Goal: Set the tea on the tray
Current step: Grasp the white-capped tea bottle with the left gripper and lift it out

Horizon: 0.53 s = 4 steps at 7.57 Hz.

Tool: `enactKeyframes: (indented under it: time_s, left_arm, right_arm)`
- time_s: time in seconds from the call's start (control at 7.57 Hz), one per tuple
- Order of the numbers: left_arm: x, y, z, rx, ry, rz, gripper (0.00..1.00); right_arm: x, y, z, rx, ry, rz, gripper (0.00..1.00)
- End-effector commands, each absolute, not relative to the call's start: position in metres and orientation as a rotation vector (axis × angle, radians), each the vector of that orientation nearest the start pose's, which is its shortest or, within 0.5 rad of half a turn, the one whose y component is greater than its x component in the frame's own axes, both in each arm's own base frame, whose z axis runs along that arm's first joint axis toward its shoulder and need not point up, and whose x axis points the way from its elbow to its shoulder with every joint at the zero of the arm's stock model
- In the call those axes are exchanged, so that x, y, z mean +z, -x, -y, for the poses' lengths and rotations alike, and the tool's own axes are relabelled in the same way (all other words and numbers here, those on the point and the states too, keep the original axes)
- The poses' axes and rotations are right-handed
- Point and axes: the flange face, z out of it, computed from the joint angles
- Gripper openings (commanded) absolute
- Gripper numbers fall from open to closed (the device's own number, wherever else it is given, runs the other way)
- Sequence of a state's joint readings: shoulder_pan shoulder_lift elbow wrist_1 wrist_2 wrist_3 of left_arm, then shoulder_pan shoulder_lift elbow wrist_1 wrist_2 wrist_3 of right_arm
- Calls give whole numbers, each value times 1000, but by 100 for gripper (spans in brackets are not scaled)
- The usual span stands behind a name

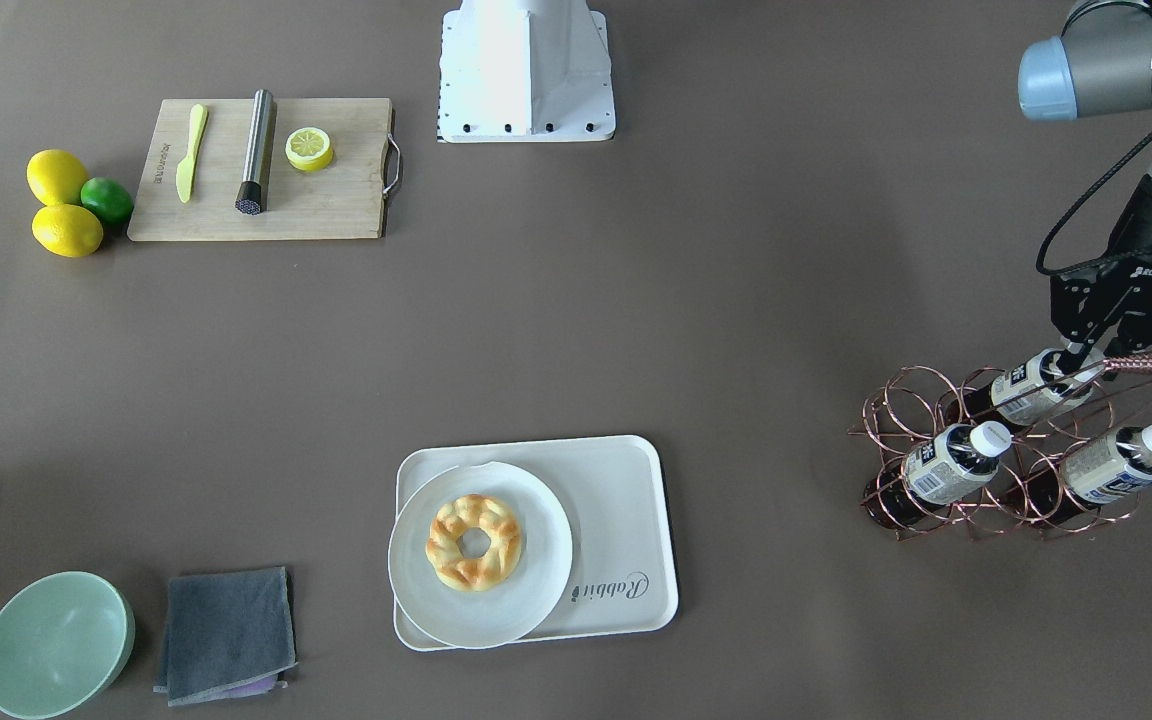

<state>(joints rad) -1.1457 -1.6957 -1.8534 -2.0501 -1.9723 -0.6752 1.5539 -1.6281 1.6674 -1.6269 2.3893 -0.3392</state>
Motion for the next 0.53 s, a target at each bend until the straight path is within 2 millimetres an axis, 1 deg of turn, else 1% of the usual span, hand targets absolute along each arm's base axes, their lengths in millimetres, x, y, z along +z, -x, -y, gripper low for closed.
enactKeyframes:
  time_s: [0.0, 0.13, 0.26, 0.4]
  left_arm:
    - [370, -94, 521, -85, -578, -751, 0]
    - [363, -66, 514, -92, -573, -752, 0]
    - [351, -54, 506, -101, -573, -764, 0]
    - [339, -50, 498, -105, -568, -762, 0]
  right_arm:
    - [644, -50, 463, -331, -110, 827, 100]
    - [645, -48, 462, -330, -108, 838, 100]
    - [646, -48, 460, -330, -105, 842, 100]
    - [647, -48, 460, -329, -102, 842, 100]
